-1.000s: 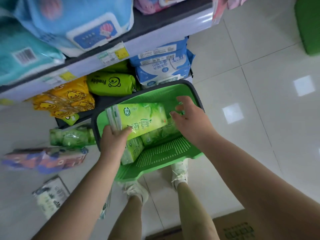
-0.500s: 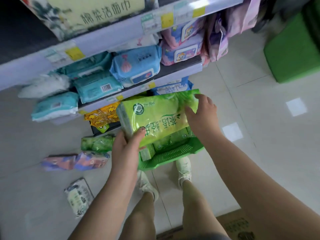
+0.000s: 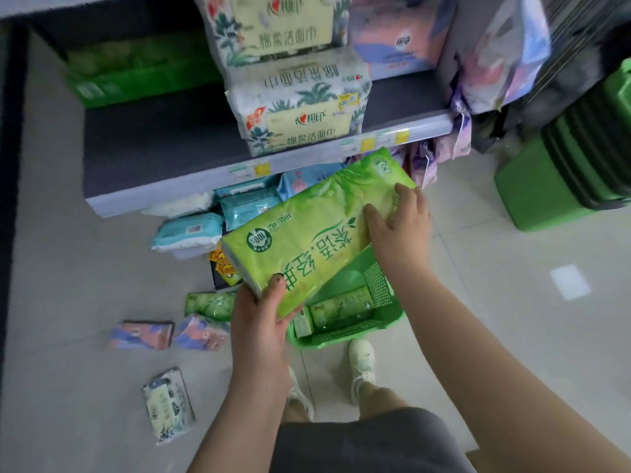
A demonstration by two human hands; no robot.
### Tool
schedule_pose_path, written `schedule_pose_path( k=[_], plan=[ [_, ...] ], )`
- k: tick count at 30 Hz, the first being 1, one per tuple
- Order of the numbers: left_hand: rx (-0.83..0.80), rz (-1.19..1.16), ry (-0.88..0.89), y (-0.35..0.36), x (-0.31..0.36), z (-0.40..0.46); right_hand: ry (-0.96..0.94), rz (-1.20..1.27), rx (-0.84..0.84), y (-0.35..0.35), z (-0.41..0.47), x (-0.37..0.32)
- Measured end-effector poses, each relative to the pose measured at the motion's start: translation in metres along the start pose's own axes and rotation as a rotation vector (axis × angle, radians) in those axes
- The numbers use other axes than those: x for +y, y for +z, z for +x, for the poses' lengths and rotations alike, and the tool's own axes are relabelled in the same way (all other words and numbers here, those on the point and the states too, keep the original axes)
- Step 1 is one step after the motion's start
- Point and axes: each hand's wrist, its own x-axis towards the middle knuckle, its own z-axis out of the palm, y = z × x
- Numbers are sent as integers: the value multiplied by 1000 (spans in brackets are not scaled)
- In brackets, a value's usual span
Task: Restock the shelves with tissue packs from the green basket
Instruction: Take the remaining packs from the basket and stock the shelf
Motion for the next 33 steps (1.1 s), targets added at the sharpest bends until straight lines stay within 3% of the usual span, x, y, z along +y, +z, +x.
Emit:
schedule_pose_path(
  k=[6,15,23,29,33],
  plan=[
    [44,-170,69,-24,36,-28,16,275,34,1,-37,-49],
    [60,-355,56,-52,72,-26,498,900,-477,40,-63,-106],
    [-65,-281,-38,-90,87,-5,430,928,-582,69,-66,-144],
    [-48,-221,-211,-125,101,28,235,752,-707,75,-48,-162],
    [-100,-93,-227,-117,118,64,182,631,-828,76,-30,-172]
  ],
)
